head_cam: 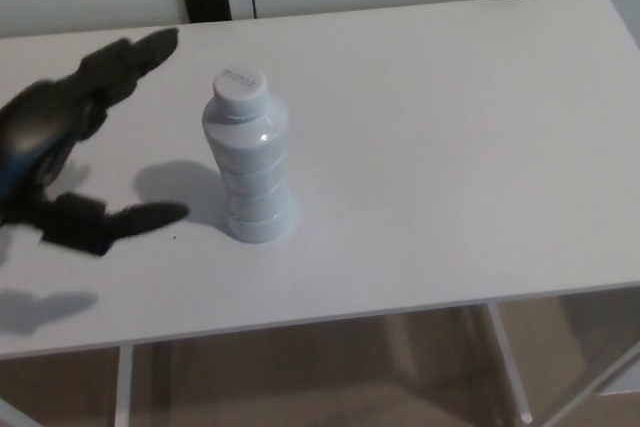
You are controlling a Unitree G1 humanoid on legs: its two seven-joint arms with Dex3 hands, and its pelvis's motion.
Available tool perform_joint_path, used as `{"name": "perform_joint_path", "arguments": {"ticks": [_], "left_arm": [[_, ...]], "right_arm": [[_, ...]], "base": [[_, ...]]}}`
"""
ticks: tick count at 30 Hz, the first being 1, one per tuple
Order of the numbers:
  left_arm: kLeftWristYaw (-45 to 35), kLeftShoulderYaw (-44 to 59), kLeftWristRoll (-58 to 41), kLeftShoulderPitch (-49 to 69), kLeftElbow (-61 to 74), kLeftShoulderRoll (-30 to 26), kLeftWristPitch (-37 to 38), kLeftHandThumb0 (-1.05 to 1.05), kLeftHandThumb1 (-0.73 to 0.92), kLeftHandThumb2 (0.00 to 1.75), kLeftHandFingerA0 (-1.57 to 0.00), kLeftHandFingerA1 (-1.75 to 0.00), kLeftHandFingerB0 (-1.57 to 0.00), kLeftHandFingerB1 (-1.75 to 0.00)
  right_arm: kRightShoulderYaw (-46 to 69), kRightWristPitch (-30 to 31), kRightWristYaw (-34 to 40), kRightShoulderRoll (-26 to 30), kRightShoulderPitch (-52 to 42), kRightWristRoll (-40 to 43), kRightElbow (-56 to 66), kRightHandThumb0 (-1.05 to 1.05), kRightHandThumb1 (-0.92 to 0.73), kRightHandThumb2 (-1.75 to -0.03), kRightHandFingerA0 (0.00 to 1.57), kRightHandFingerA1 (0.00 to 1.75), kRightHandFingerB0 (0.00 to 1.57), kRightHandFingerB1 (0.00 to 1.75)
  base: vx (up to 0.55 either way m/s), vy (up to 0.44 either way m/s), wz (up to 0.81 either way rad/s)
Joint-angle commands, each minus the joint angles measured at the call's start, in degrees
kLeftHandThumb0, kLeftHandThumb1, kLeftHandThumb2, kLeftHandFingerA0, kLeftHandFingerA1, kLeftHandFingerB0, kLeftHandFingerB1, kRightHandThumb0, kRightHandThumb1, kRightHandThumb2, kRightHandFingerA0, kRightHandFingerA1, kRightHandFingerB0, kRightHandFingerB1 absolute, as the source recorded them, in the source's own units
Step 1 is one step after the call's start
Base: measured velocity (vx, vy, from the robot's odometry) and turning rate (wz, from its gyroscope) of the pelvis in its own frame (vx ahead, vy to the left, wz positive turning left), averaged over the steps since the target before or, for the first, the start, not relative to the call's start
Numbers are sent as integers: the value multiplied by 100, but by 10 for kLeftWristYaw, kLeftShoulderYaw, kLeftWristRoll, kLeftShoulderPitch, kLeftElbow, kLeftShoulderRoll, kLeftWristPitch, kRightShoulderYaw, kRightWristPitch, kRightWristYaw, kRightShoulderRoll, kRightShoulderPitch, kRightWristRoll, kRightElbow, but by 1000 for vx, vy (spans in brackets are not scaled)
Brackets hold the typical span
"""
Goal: The robot picks up a bottle from a person using its left hand and walk towards the table in frontand put the bottle on the table.
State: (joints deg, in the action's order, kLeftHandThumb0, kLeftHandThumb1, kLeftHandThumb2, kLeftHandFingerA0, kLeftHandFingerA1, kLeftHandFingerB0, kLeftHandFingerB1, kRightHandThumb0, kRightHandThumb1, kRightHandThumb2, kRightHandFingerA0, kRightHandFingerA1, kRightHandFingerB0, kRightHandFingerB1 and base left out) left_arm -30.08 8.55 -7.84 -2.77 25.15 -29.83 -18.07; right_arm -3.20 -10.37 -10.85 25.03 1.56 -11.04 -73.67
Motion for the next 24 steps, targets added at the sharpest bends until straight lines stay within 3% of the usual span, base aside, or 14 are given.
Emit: {"name": "perform_joint_path", "arguments": {"ticks": [1,3,4,5,6,8,9,12,15,17,18,21,22,24], "left_arm": [[-48,103,-103,159,135,10,24,-74,43,81,0,-8,0,0],[-86,152,-147,245,192,27,68,-69,43,76,0,0,-10,-10],[-130,195,-189,318,233,42,114,-57,36,72,0,-11,-11,-31],[-142,207,-201,338,244,45,127,-57,36,72,0,-11,-11,-31],[-169,219,-228,362,249,53,151,-44,41,53,-1,-25,-17,-28],[-276,217,-312,442,236,105,250,-48,37,63,-13,-40,-25,-39],[-313,216,-343,463,230,112,252,-48,49,55,-27,-36,-31,-34],[-451,220,-432,506,180,108,203,-66,58,57,-27,-44,-23,-35],[-564,229,-450,537,122,121,219,-75,61,59,-37,-44,-30,-34],[-584,213,-404,563,80,104,227,-74,65,60,-31,-40,-27,-32],[-574,197,-352,575,54,80,235,-77,52,87,-24,-49,-18,-42],[-553,152,-298,550,-17,67,245,-76,55,90,-29,-53,-10,-42],[-541,116,-294,489,-117,77,179,-75,81,65,-35,-47,-1,-16],[-491,107,-269,481,-150,76,148,-78,91,68,-31,-39,0,-14]], "right_arm": [[-2,-1,-3,7,-9,-4,0,-32,-73,-62,63,45,51,40],[-3,0,-1,6,-9,-5,-1,-32,-73,-62,64,45,51,40],[-4,2,-3,4,-7,-5,-2,-31,-73,-62,63,45,51,40],[-4,3,-4,4,-6,-4,-2,-31,-73,-62,63,45,51,40],[-4,4,-3,3,-6,-4,-3,-31,-73,-62,63,45,51,40],[-11,9,1,3,-7,-10,-5,-32,-72,-62,64,45,51,40],[-10,9,2,2,-8,-10,-6,-31,-72,-61,65,46,52,40],[-11,7,6,-1,-12,-9,-8,-31,-72,-62,64,45,53,41],[-15,2,8,-5,-32,-11,-11,-31,-72,-62,64,45,53,40],[-13,4,5,-7,-40,-9,-14,-31,-72,-62,63,45,52,40],[-11,4,3,-8,-46,-5,-14,-31,-73,-62,64,46,52,40],[-10,6,4,-8,-47,-3,-12,-31,-73,-62,64,45,51,40],[-12,6,4,-9,-38,-6,-14,-32,-73,-62,59,43,51,40],[-13,9,5,-9,-36,-6,-12,-32,-73,-62,60,43,52,40]], "base": [[0,0,0],[0,0,0],[0,0,0],[0,0,0],[0,0,0],[0,0,0],[0,0,0],[0,0,0],[0,0,0],[0,0,0],[0,0,0],[0,0,0],[0,0,0],[0,0,0]]}}
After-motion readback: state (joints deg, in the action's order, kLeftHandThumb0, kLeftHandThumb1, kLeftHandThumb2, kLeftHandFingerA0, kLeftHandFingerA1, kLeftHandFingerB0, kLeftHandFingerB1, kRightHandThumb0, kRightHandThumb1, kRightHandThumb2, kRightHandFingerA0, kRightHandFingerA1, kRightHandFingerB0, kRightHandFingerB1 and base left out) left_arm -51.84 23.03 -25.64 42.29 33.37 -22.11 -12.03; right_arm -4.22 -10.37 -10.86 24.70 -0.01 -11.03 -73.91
